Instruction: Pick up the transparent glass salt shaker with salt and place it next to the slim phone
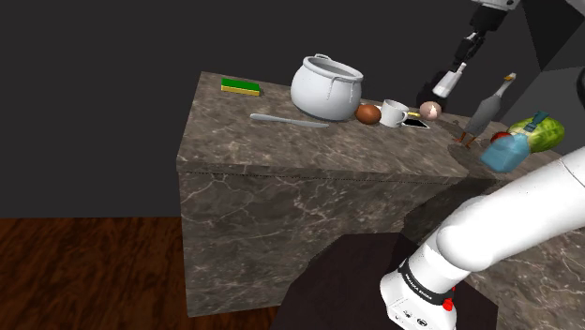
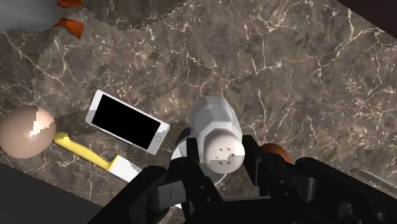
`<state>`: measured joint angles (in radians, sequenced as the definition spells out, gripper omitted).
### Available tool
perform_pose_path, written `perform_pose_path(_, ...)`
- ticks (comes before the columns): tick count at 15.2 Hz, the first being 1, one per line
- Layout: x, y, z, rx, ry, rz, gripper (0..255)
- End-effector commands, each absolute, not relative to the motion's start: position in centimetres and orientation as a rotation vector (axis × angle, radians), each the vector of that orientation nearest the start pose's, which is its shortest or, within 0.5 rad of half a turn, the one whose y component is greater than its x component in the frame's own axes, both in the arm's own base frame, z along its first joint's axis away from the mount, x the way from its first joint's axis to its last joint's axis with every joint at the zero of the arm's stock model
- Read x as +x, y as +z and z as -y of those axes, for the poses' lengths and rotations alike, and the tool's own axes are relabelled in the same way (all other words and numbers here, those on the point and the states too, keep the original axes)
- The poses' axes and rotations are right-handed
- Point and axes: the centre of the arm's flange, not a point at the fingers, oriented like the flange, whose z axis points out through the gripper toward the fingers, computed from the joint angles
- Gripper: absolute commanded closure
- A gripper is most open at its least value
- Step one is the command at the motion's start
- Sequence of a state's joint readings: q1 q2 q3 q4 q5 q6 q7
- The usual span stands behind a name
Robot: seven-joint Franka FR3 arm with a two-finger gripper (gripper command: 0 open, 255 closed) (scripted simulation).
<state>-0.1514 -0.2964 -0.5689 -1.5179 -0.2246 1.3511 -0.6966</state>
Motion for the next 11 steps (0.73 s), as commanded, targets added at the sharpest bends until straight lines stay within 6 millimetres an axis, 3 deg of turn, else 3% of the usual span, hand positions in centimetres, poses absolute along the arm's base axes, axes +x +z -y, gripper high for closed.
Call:
perform_pose_path(1, 26.8, 74.8, 37.9, -3.237, -0.037, -0.106, 255)
perform_pose_path(11, 24.5, 74.8, 50.9, -3.237, -0.037, -0.106, 255)
